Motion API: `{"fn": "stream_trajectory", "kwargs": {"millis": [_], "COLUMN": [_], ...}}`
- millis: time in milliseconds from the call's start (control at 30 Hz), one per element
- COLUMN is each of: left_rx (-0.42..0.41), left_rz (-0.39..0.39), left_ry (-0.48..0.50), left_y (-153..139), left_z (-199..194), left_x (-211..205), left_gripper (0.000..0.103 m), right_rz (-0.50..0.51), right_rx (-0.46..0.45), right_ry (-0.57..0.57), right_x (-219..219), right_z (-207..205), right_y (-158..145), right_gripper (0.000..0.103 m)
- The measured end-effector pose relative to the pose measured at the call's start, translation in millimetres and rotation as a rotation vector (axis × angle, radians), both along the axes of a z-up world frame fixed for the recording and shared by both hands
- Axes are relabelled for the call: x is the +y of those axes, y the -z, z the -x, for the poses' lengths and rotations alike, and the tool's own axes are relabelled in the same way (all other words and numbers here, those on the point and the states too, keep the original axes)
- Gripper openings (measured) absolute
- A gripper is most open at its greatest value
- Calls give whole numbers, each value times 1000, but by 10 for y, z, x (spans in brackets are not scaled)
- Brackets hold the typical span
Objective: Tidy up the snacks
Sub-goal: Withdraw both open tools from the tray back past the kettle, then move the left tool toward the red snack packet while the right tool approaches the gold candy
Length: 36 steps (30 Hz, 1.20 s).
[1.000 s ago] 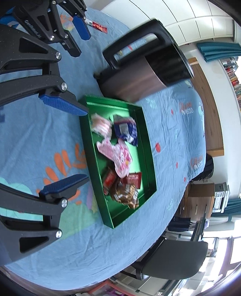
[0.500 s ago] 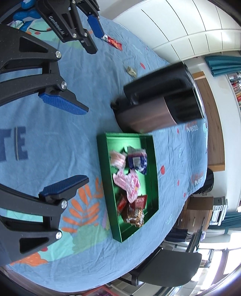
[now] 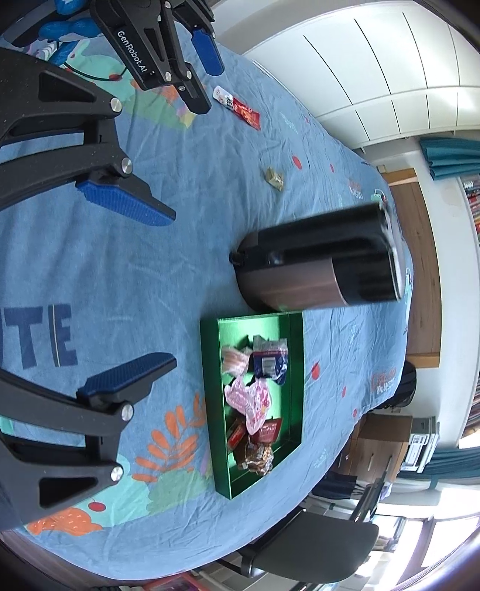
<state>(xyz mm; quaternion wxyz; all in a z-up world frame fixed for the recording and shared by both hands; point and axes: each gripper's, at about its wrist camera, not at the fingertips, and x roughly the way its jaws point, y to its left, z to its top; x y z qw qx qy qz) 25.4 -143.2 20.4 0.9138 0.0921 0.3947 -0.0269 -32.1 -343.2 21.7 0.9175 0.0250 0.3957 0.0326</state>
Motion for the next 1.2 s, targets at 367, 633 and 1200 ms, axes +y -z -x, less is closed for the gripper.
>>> {"fn": "stream_trajectory", "kwargs": {"millis": [367, 633, 1200], "left_rx": [-20, -42, -49], "left_rz": [17, 28, 27], "left_ry": [-41, -89, -191], "left_y": [-68, -115, -53], "left_z": [128, 209, 244], "left_x": [259, 478, 1066], "left_gripper": [58, 58, 60], "right_rz": [23, 37, 60], "right_rx": [-20, -31, -21], "right_ry": [-42, -73, -175], "right_x": [265, 455, 925], "right_z": [99, 145, 39], "right_y": [-121, -178, -162], "right_gripper": [103, 103, 103]}}
